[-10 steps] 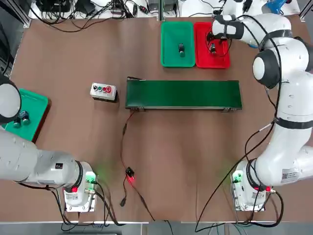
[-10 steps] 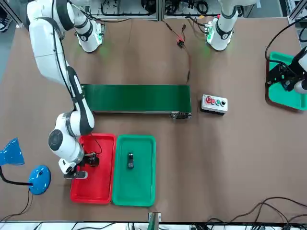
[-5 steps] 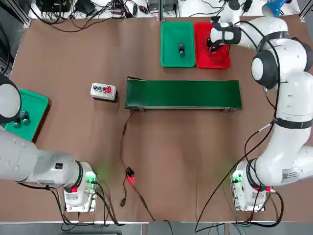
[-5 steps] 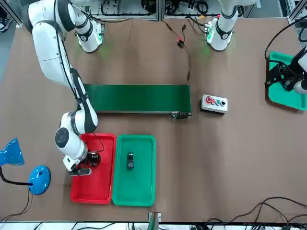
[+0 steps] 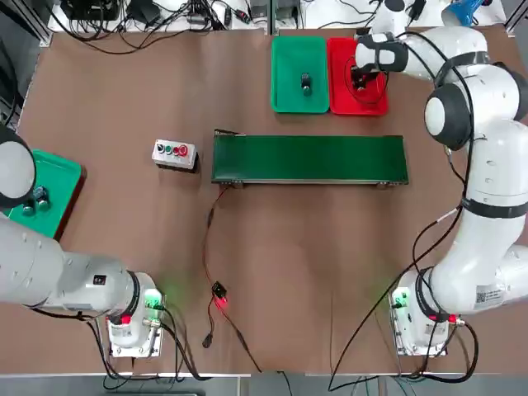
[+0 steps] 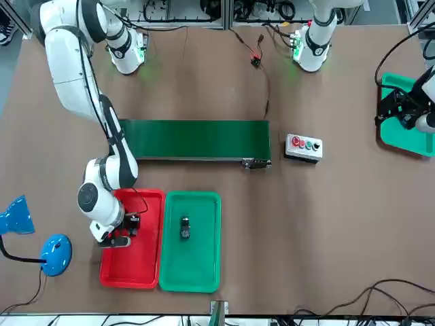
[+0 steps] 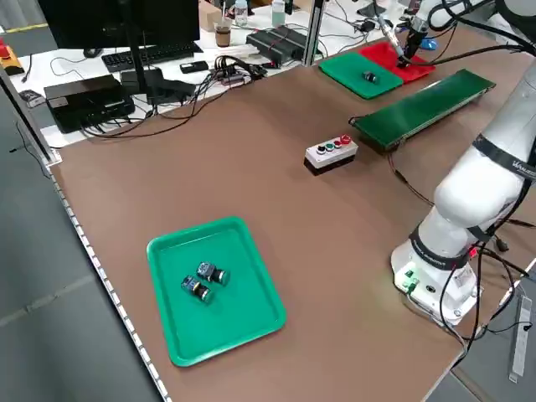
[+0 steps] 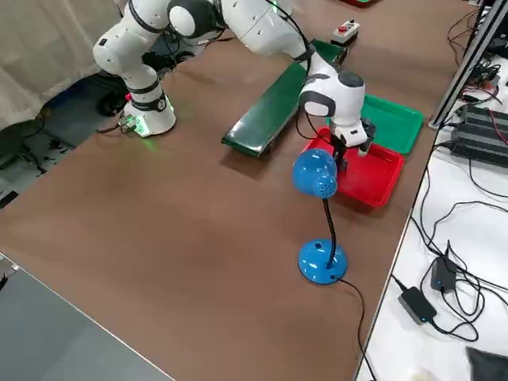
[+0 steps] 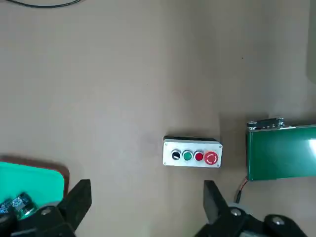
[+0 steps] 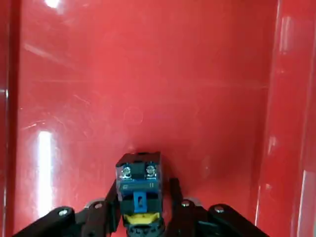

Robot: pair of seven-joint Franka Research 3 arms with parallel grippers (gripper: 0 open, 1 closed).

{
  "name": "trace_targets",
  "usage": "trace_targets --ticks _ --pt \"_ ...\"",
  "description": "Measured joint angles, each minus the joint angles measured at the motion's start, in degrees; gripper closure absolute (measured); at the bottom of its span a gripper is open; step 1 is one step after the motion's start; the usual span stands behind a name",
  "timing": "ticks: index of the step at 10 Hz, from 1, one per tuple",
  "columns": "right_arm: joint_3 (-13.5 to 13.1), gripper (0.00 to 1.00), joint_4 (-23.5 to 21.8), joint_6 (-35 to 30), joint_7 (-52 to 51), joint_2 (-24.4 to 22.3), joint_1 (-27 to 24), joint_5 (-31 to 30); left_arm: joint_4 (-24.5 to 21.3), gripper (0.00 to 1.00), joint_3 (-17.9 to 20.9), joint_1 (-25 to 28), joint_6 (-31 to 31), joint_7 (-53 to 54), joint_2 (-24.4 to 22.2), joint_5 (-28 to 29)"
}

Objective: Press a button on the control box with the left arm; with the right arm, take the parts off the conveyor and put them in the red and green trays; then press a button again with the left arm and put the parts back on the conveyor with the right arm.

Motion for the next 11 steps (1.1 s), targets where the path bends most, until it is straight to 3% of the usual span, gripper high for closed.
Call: trace_targets --ticks 1,3,7,11 --pt "0.0 0.67 0.65 -2.24 -0.01 -0.38 0.01 0.0 0.01 0.0 -0.01 0.0 0.0 0.0 0.0 0.0" --pt "0.02 0.67 3.5 -7.62 -0.01 -1.0 0.04 0.0 0.03 0.0 -0.01 -0.01 0.0 0.0 0.0 0.0" --pt "0.02 0.67 4.76 -13.52 -0.54 -2.0 0.05 -0.21 0.07 0.0 -0.68 -0.25 0.0 0.0 0.0 0.0" --pt "0.03 0.67 4.84 -31.24 -1.45 -13.48 0.05 -0.66 0.15 0.0 -0.71 -0.09 0.0 0.0 0.0 0.0"
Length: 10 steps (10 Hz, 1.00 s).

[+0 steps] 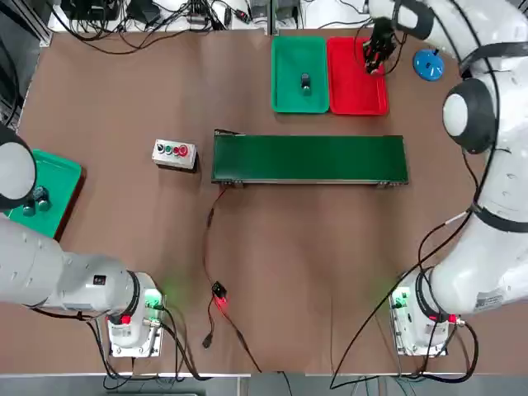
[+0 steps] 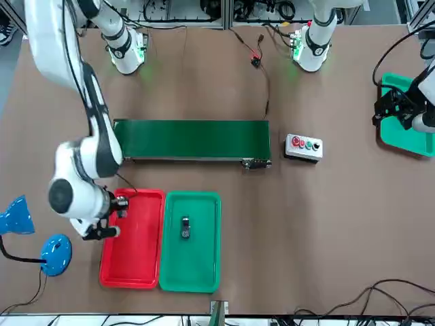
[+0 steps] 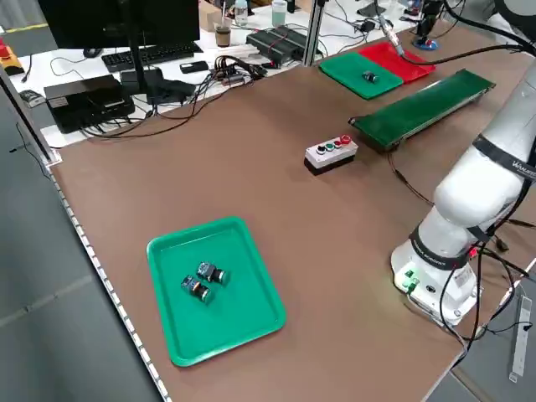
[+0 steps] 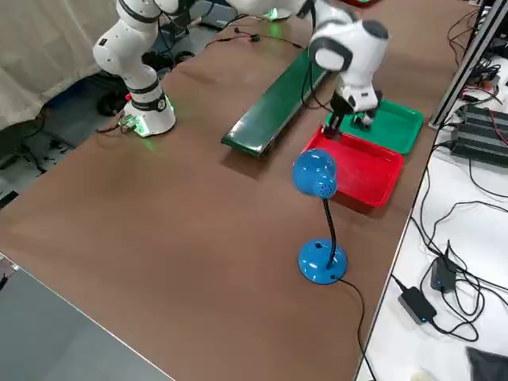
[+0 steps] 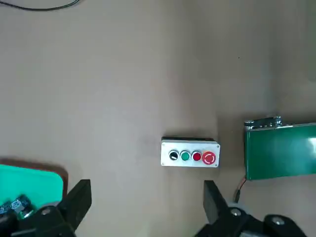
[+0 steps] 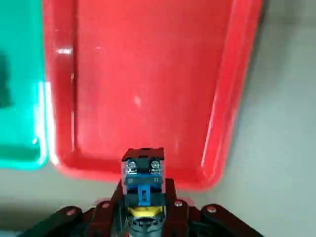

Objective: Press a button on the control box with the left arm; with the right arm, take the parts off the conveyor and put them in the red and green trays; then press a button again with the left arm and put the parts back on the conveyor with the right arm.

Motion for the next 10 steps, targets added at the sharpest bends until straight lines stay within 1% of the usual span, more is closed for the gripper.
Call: trace_targets --ticks 1,4,5,8,9,10 --pt "0.01 0.67 -2.17 -1.57 0.0 -2.99 0.0 0.0 0.01 0.0 0.0 0.02 0.0 0.0 0.0 0.0" --pt "0.06 0.67 -15.09 -0.86 0.0 -10.75 0.01 0.0 0.01 0.0 0.0 0.03 0.0 0.0 0.01 0.0" --pt "0.07 0.67 -19.13 0.23 0.0 -12.72 0.01 0.0 0.03 0.0 -0.02 -0.07 0.0 0.0 0.01 0.0" --pt "0.16 0.67 -33.34 7.45 0.0 -20.3 0.01 0.0 0.06 0.0 -0.07 -0.21 0.0 0.0 0.01 0.0" --pt "0.26 0.67 -36.92 8.66 0.0 -22.43 0.01 0.01 0.06 0.0 -0.07 -0.21 0.0 0.0 0.01 0.0" --pt "0.39 0.67 -39.57 9.13 0.0 -24.31 0.19 0.03 0.06 0.0 -0.07 -0.22 0.0 0.0 0.01 0.0"
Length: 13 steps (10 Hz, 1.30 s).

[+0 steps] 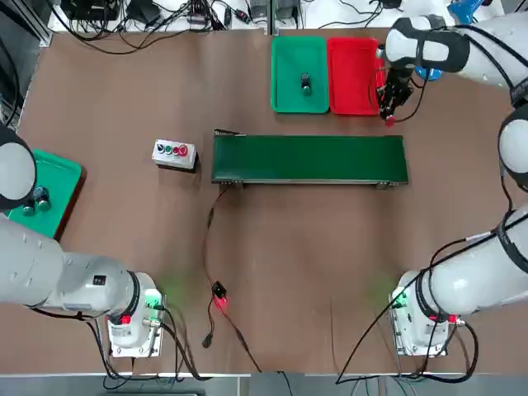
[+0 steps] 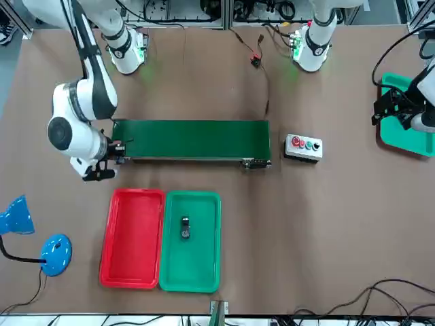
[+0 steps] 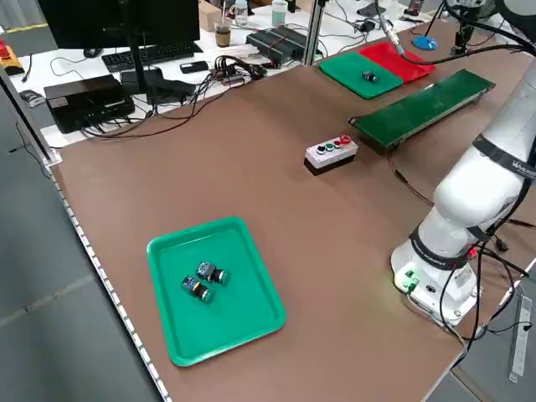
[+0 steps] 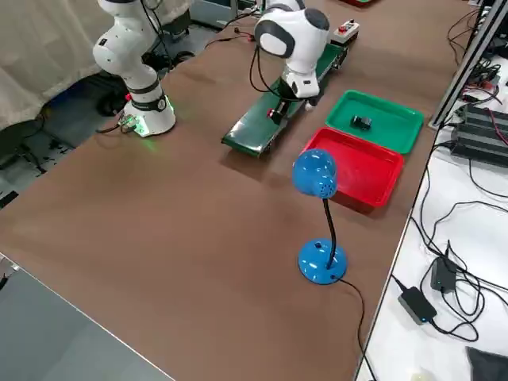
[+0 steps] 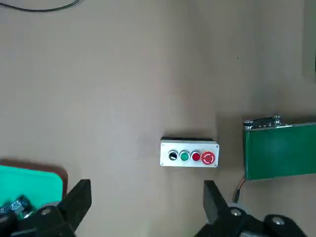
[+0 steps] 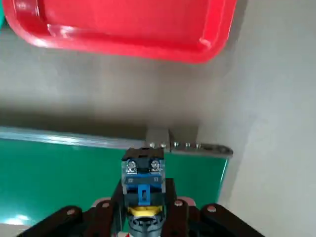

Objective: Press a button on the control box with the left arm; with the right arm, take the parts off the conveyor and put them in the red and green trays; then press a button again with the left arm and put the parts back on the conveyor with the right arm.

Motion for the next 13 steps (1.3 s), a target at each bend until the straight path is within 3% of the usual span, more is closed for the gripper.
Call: trace_targets --ticks 2,6,13 --pt "0.13 0.67 -3.98 0.72 0.34 -2.5 2.01 0.12 0.0 0.0 0.0 0.01 0.0 0.0 0.0 0.0" --pt "0.17 0.67 -12.67 9.97 4.02 -2.82 7.45 0.19 0.01 0.0 0.0 0.18 0.0 0.0 0.0 0.0" --pt "-0.38 0.67 -14.35 14.0 4.0 -2.82 7.28 -0.01 0.01 0.0 0.0 0.11 0.0 0.0 0.0 0.0"
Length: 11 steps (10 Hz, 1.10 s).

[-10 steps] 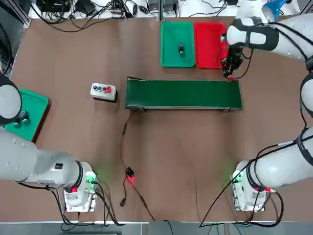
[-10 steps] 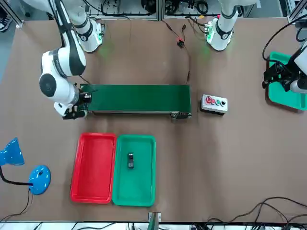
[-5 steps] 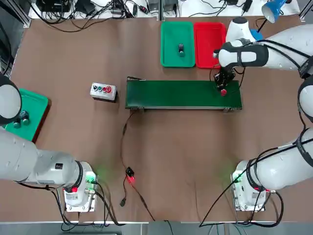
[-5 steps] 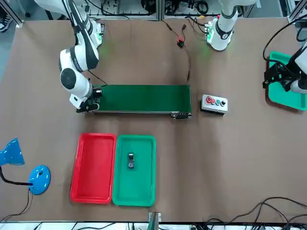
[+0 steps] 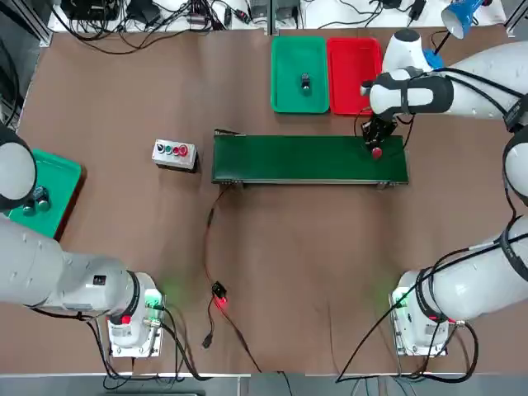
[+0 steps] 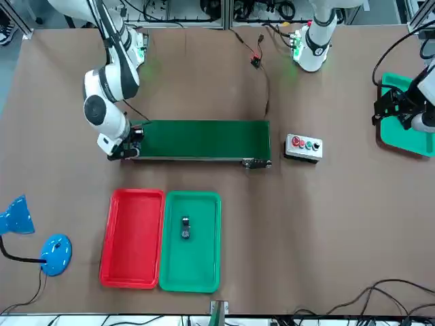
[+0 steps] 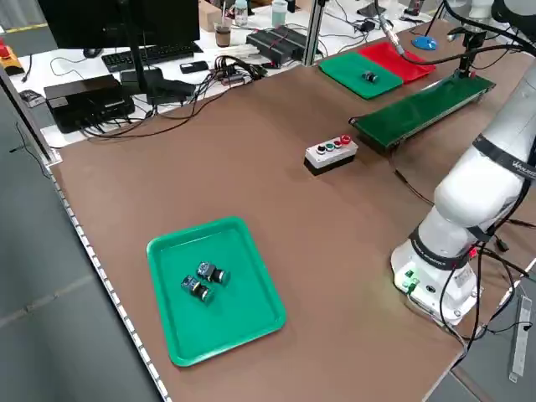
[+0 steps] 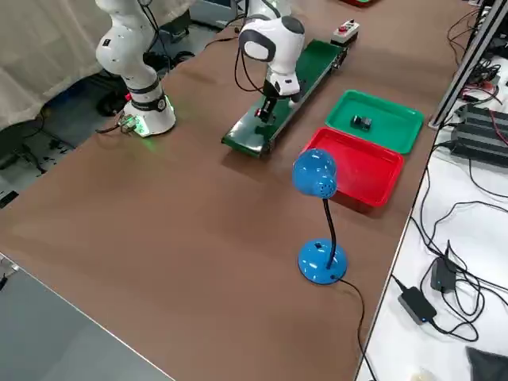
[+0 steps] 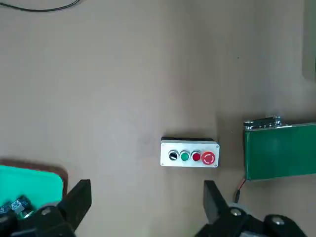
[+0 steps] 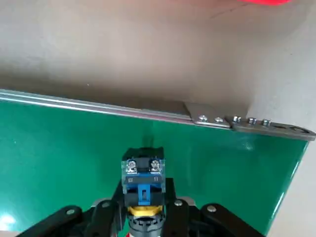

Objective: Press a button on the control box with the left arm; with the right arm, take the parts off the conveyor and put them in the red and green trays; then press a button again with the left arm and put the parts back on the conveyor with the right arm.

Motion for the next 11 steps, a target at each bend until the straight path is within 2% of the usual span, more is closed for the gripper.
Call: trace_targets --ticks 7,9,11 --pt "0.01 0.65 -0.38 0.69 -0.06 0.99 0.01 -0.35 0.0 0.0 -0.01 -0.07 0.0 0.0 0.0 0.0" --pt "0.02 0.58 -0.38 0.69 -0.08 0.99 0.03 -0.38 0.0 0.0 -0.01 -0.07 0.0 0.0 0.0 0.0" --pt "0.02 0.44 -0.34 0.75 -0.13 0.99 0.03 -0.4 0.0 0.0 -0.01 -0.07 0.0 0.0 0.0 0.0"
